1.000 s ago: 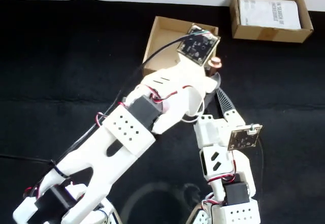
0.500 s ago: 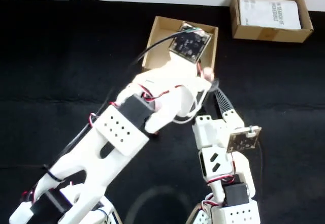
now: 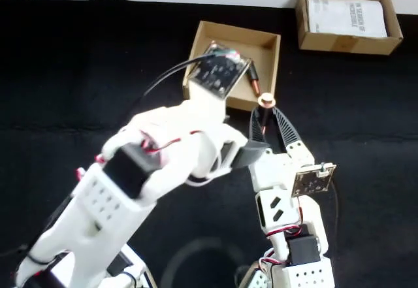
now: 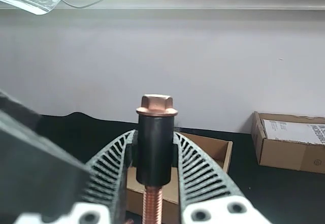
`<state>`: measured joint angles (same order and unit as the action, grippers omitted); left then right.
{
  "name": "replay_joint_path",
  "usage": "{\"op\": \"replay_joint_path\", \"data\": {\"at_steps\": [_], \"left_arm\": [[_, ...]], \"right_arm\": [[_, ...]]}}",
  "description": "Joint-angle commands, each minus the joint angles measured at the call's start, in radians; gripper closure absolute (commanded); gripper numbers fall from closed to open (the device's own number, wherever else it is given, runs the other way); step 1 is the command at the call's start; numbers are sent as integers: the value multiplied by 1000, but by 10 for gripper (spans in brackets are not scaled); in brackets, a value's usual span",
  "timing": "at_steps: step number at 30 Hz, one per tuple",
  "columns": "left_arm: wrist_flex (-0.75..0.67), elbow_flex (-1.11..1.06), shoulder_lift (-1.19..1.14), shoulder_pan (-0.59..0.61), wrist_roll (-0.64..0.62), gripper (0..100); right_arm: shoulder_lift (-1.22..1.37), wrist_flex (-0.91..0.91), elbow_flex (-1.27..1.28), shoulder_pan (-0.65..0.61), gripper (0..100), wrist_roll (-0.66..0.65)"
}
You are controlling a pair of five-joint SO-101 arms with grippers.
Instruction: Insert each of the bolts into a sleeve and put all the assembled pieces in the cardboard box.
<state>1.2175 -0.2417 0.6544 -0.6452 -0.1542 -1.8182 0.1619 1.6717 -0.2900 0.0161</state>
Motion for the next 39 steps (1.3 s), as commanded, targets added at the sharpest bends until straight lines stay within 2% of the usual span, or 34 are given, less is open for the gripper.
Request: {"op": "replay_joint_path", "data": {"at_steps": [1, 6, 9, 15, 24, 28, 35, 39], "left_arm": [[66, 22, 117, 7, 5, 816], [141, 21, 240, 74, 5, 944], [175, 19, 288, 156, 5, 991], [284, -24, 349, 320, 5, 990], [276, -346, 558, 460, 5, 990], [176, -524, 679, 522, 5, 990], [-147, -835, 928, 638, 5, 990], [-245, -987, 1063, 682, 5, 990]], "right_arm": [[-10, -27, 131, -7, 991, -8], [-8, -28, 85, -7, 991, -8], [-7, -21, 12, -7, 991, -8], [24, 70, -153, -7, 991, -8], [371, 128, -515, -8, 991, -3], [562, 128, -654, -8, 991, -3], [877, 128, -829, -8, 991, 3], [1040, 128, -952, -8, 991, 152]]}}
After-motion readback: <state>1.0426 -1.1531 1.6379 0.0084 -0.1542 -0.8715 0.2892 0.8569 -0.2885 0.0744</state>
